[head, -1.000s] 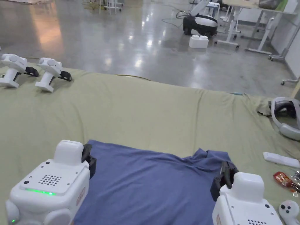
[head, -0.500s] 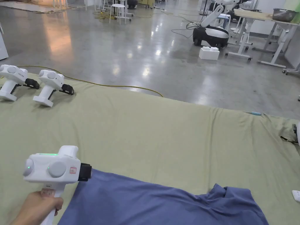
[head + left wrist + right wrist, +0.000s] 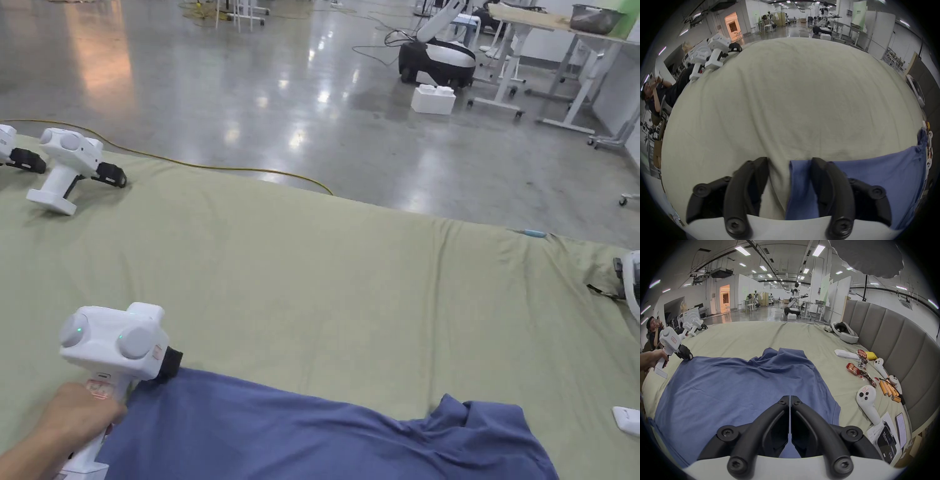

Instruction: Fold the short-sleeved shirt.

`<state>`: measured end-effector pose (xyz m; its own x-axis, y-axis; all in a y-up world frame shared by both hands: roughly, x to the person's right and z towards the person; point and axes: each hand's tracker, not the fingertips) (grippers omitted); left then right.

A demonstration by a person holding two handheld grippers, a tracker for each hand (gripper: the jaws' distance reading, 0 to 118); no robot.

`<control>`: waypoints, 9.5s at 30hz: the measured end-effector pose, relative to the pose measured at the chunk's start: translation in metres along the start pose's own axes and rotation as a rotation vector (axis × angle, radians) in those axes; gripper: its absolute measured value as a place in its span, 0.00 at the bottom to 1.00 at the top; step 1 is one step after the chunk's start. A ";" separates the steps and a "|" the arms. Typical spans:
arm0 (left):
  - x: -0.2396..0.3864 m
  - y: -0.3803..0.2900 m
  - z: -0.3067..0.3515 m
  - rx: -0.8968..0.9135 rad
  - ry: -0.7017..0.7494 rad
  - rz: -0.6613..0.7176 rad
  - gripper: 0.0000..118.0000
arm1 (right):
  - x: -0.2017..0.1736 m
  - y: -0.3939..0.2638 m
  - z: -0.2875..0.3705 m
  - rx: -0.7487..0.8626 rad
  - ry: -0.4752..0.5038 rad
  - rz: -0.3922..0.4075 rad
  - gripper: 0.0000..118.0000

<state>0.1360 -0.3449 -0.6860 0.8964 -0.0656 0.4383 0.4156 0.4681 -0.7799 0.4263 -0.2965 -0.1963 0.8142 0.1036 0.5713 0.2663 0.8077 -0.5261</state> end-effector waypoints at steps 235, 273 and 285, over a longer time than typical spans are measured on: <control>-0.081 -0.359 0.256 0.016 -0.186 0.200 0.50 | -0.043 -0.022 0.159 0.288 0.083 -0.084 0.06; -0.041 -0.368 0.241 -0.019 -0.059 0.020 0.05 | 0.069 -0.100 0.190 -0.339 0.050 0.016 0.45; -0.034 -0.373 0.248 -0.031 -0.054 0.021 0.05 | 0.082 -0.153 0.147 -0.571 0.043 -0.024 0.39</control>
<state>-0.0871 -0.2991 -0.2993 0.8955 -0.0077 0.4449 0.4023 0.4412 -0.8022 0.3767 -0.3266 0.0235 0.8214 0.0555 0.5676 0.5120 0.3667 -0.7768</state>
